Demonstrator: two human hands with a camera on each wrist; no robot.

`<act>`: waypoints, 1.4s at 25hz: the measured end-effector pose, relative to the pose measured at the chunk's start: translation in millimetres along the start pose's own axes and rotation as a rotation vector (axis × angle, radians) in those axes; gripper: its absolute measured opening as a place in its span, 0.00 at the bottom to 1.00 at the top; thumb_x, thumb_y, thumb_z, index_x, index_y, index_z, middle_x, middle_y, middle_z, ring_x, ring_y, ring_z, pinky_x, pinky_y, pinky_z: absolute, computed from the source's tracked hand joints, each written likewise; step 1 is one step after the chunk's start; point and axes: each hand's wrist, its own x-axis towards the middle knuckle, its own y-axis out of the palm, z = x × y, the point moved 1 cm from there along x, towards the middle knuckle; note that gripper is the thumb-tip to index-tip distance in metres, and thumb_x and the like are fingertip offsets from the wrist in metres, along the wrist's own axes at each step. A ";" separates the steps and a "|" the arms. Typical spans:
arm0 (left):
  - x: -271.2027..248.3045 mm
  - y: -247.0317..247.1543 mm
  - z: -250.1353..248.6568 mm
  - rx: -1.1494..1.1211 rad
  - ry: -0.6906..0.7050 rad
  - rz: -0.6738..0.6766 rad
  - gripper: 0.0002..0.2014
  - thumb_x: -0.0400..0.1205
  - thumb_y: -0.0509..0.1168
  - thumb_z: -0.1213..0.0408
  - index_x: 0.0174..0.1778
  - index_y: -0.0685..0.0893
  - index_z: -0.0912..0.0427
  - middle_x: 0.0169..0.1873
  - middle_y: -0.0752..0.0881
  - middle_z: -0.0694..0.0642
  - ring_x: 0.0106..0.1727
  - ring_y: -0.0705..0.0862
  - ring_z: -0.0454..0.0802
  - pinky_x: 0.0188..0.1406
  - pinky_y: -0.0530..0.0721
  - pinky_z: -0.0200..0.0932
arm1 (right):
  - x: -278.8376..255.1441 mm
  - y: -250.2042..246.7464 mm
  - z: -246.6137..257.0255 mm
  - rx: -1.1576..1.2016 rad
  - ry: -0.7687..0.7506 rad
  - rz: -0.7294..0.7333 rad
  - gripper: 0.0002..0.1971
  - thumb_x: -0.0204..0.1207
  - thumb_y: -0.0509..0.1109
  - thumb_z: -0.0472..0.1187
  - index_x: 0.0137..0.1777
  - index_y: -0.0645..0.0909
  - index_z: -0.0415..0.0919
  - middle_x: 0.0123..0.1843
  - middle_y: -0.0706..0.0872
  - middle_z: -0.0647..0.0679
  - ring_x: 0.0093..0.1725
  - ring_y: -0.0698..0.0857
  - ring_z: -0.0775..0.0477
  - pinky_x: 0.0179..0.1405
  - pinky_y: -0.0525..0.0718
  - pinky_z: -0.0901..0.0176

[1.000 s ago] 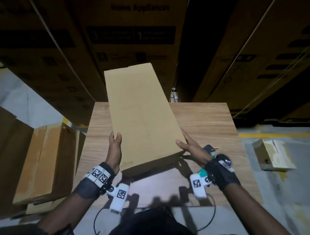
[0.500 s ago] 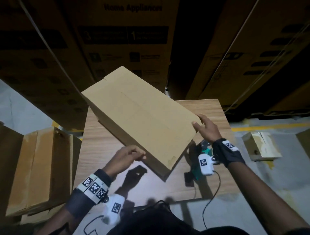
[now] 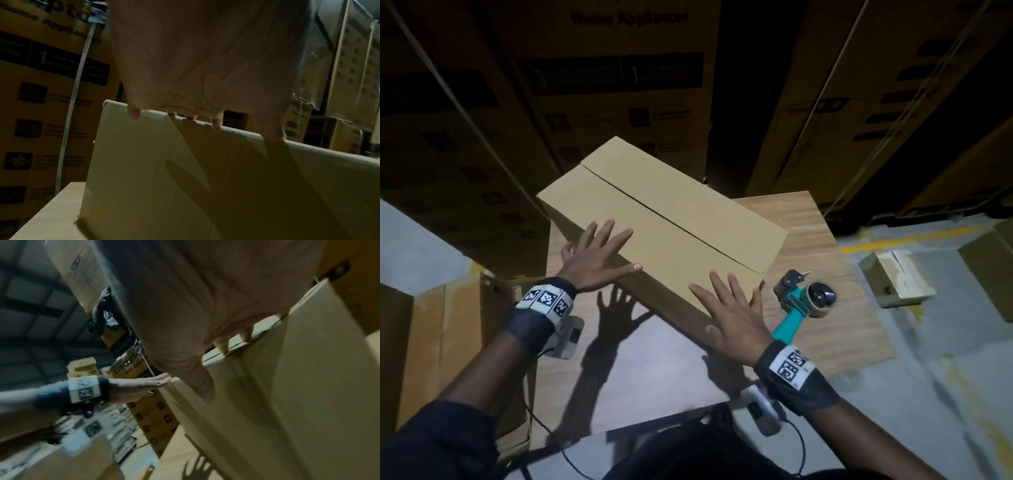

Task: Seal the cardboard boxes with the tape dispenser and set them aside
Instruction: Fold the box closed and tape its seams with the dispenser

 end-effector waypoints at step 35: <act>-18.6 138.4 -249.7 0.375 0.465 -0.133 0.45 0.79 0.43 0.18 0.89 0.39 0.33 0.91 0.45 0.54 0.91 0.48 0.62 0.85 0.53 0.74 | -17.4 102.7 -267.8 1.645 0.804 -0.530 0.24 0.70 0.64 0.32 0.68 0.71 0.34 0.45 0.80 0.34 0.27 0.82 0.41 0.25 0.85 0.52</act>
